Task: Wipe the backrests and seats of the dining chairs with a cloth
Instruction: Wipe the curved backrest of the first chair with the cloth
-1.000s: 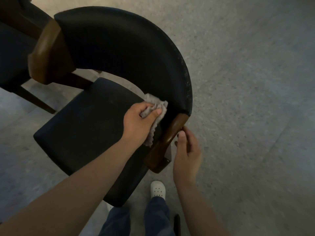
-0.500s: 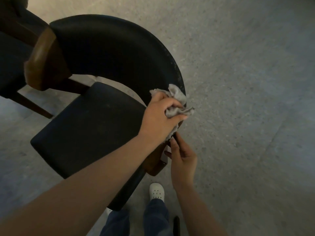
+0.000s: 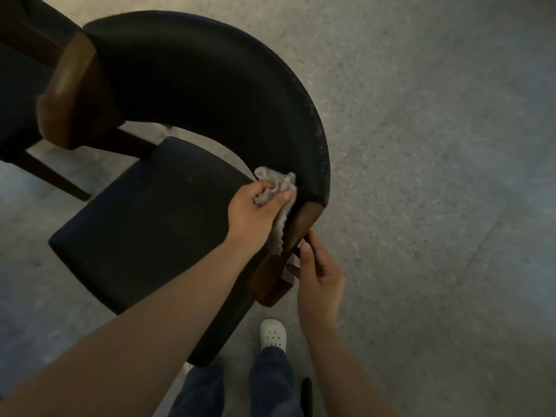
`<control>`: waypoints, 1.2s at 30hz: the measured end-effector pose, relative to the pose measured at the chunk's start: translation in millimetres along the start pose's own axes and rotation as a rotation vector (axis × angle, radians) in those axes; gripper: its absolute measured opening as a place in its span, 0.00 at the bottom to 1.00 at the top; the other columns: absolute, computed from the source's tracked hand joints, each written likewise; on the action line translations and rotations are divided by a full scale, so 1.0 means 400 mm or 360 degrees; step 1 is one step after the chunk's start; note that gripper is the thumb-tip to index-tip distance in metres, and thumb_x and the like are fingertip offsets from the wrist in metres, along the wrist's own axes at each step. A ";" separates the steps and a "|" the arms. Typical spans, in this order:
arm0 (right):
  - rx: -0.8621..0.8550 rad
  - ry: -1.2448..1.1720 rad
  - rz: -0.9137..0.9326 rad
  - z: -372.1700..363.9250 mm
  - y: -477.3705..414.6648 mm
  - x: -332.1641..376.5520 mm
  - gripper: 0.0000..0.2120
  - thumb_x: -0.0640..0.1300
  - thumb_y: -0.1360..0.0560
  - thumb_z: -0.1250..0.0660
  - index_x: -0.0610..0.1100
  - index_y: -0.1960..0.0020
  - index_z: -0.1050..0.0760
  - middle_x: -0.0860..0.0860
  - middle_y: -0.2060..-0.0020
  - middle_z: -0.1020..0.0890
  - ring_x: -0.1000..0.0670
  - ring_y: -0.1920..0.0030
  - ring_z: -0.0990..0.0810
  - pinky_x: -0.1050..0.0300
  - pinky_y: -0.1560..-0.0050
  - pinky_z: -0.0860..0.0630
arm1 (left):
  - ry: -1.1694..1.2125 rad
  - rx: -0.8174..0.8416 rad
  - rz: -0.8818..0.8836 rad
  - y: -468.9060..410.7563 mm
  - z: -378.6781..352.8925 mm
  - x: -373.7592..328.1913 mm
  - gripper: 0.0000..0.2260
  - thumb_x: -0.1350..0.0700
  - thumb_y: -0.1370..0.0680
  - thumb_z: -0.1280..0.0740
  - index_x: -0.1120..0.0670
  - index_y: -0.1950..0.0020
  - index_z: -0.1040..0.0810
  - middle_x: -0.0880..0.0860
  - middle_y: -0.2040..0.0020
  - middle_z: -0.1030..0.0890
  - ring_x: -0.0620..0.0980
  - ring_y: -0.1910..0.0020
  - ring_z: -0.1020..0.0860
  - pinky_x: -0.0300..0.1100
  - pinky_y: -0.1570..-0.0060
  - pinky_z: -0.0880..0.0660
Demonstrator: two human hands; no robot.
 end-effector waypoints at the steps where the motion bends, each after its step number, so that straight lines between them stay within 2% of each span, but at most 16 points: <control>1: -0.0006 0.0004 0.0003 -0.002 0.000 0.000 0.15 0.43 0.19 0.39 0.47 0.33 0.25 0.63 0.49 0.17 0.55 0.46 0.18 0.46 0.47 0.19 | -0.0019 0.0003 -0.0053 0.004 0.001 -0.006 0.06 0.49 0.24 0.30 0.47 0.48 0.21 0.47 0.48 0.20 0.42 0.48 0.22 0.47 0.42 0.24; 4: -0.0068 -0.0012 0.0029 -0.002 -0.010 0.007 0.16 0.44 0.19 0.39 0.46 0.33 0.25 0.61 0.49 0.17 0.56 0.47 0.18 0.49 0.47 0.19 | -0.0003 0.0042 -0.0265 0.027 -0.012 -0.041 0.05 0.49 0.23 0.31 0.43 0.48 0.23 0.47 0.45 0.22 0.40 0.47 0.23 0.39 0.45 0.24; 6: -0.0141 -0.0019 0.0069 -0.001 -0.021 0.018 0.15 0.45 0.19 0.40 0.46 0.34 0.24 0.60 0.50 0.16 0.57 0.48 0.17 0.55 0.49 0.19 | -0.0010 0.0054 -0.0277 0.035 -0.024 -0.040 0.04 0.49 0.24 0.31 0.44 0.49 0.22 0.48 0.46 0.22 0.42 0.48 0.22 0.39 0.47 0.24; 8: -0.0231 -0.0037 0.0093 -0.001 -0.024 0.024 0.13 0.44 0.19 0.39 0.50 0.38 0.22 0.62 0.55 0.16 0.59 0.52 0.17 0.61 0.54 0.19 | -0.0032 0.0071 -0.0177 0.030 -0.029 -0.012 0.04 0.51 0.23 0.31 0.47 0.49 0.22 0.50 0.47 0.22 0.45 0.49 0.22 0.43 0.47 0.23; 9: -0.0262 -0.0037 0.0105 -0.003 -0.023 0.029 0.12 0.44 0.19 0.39 0.55 0.41 0.21 0.62 0.57 0.16 0.59 0.55 0.17 0.63 0.56 0.20 | -0.0046 0.0101 -0.0117 0.026 -0.032 0.007 0.05 0.51 0.23 0.32 0.48 0.49 0.22 0.50 0.47 0.21 0.46 0.49 0.22 0.44 0.47 0.23; 10: -0.0278 -0.0032 0.0116 -0.007 -0.020 0.034 0.13 0.45 0.19 0.39 0.62 0.45 0.21 0.62 0.59 0.16 0.59 0.57 0.17 0.63 0.58 0.20 | -0.0068 0.0135 -0.0060 0.024 -0.033 0.030 0.04 0.51 0.23 0.32 0.48 0.49 0.22 0.50 0.48 0.21 0.46 0.50 0.22 0.45 0.47 0.23; 12: -0.0291 -0.0039 0.0132 -0.015 -0.015 0.039 0.16 0.46 0.19 0.40 0.68 0.52 0.21 0.60 0.62 0.17 0.58 0.60 0.17 0.64 0.60 0.20 | -0.0128 0.0199 0.0085 0.028 -0.027 0.092 0.03 0.52 0.22 0.32 0.46 0.49 0.22 0.49 0.48 0.21 0.45 0.49 0.22 0.46 0.45 0.23; 15: -0.0318 -0.0066 0.0153 -0.016 -0.014 0.040 0.17 0.46 0.19 0.40 0.68 0.56 0.21 0.59 0.64 0.17 0.57 0.63 0.17 0.67 0.63 0.23 | -0.0184 0.0283 0.0364 0.055 -0.008 0.199 0.05 0.53 0.22 0.33 0.48 0.46 0.22 0.49 0.48 0.21 0.47 0.48 0.21 0.51 0.41 0.25; 17: -0.0314 -0.0070 0.0168 -0.016 -0.014 0.043 0.17 0.46 0.19 0.40 0.67 0.56 0.21 0.59 0.65 0.17 0.58 0.64 0.18 0.67 0.64 0.23 | -0.0137 0.0309 0.0425 0.062 0.005 0.221 0.04 0.52 0.22 0.32 0.46 0.48 0.23 0.49 0.50 0.20 0.48 0.49 0.20 0.51 0.43 0.23; 20: -0.0276 -0.0081 0.0184 -0.016 -0.013 0.049 0.18 0.45 0.19 0.40 0.67 0.55 0.20 0.60 0.64 0.17 0.57 0.63 0.18 0.66 0.62 0.22 | 0.0093 0.0189 0.0251 0.037 0.027 0.165 0.05 0.50 0.23 0.31 0.43 0.48 0.23 0.46 0.50 0.20 0.44 0.48 0.21 0.43 0.47 0.22; 23: -0.0278 -0.0098 0.0171 -0.016 -0.014 0.049 0.17 0.46 0.19 0.40 0.68 0.54 0.20 0.57 0.62 0.16 0.57 0.61 0.17 0.66 0.61 0.22 | 0.0106 0.0236 -0.0053 0.026 -0.007 0.073 0.06 0.49 0.23 0.32 0.44 0.47 0.22 0.45 0.51 0.19 0.38 0.52 0.20 0.36 0.54 0.21; 25: -0.0283 -0.0075 0.0166 -0.020 -0.013 0.051 0.18 0.46 0.19 0.40 0.69 0.54 0.21 0.57 0.63 0.17 0.57 0.62 0.18 0.66 0.62 0.22 | 0.0016 0.0251 -0.0013 0.029 -0.035 0.080 0.05 0.48 0.23 0.33 0.43 0.47 0.23 0.46 0.51 0.19 0.38 0.55 0.20 0.36 0.57 0.23; 28: -0.0286 -0.0071 0.0161 -0.019 -0.011 0.052 0.19 0.47 0.19 0.41 0.71 0.56 0.22 0.62 0.65 0.18 0.60 0.65 0.19 0.68 0.64 0.22 | -0.0181 0.0301 0.0234 0.035 -0.032 0.153 0.05 0.51 0.22 0.33 0.45 0.46 0.23 0.48 0.49 0.20 0.42 0.53 0.21 0.44 0.48 0.22; 31: -0.0282 -0.0106 0.0149 -0.015 -0.012 0.044 0.17 0.48 0.19 0.41 0.69 0.53 0.21 0.61 0.65 0.18 0.59 0.64 0.19 0.68 0.64 0.23 | -0.0291 0.0285 0.0174 0.036 0.015 0.152 0.05 0.53 0.22 0.33 0.43 0.49 0.24 0.48 0.44 0.23 0.45 0.44 0.24 0.48 0.41 0.26; 34: -0.0266 -0.0089 0.0134 -0.016 -0.012 0.042 0.17 0.47 0.19 0.41 0.68 0.53 0.21 0.60 0.63 0.17 0.59 0.61 0.18 0.68 0.62 0.23 | -0.0205 0.0085 -0.0095 0.025 0.067 0.043 0.07 0.50 0.23 0.32 0.38 0.51 0.27 0.43 0.47 0.24 0.38 0.49 0.23 0.36 0.51 0.26; 36: -0.0260 -0.0079 0.0107 -0.012 -0.014 0.039 0.16 0.47 0.19 0.40 0.67 0.53 0.20 0.60 0.61 0.16 0.59 0.58 0.17 0.67 0.60 0.22 | -0.0177 0.0026 -0.0259 0.020 0.070 -0.045 0.08 0.48 0.24 0.31 0.36 0.52 0.28 0.42 0.49 0.24 0.37 0.51 0.23 0.34 0.53 0.26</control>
Point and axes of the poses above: each hand's wrist, its own y-axis away from the middle knuckle, its own z-axis out of the back of the hand, x = y × z, the point moved 10 cm from there along -y, towards the middle knuckle
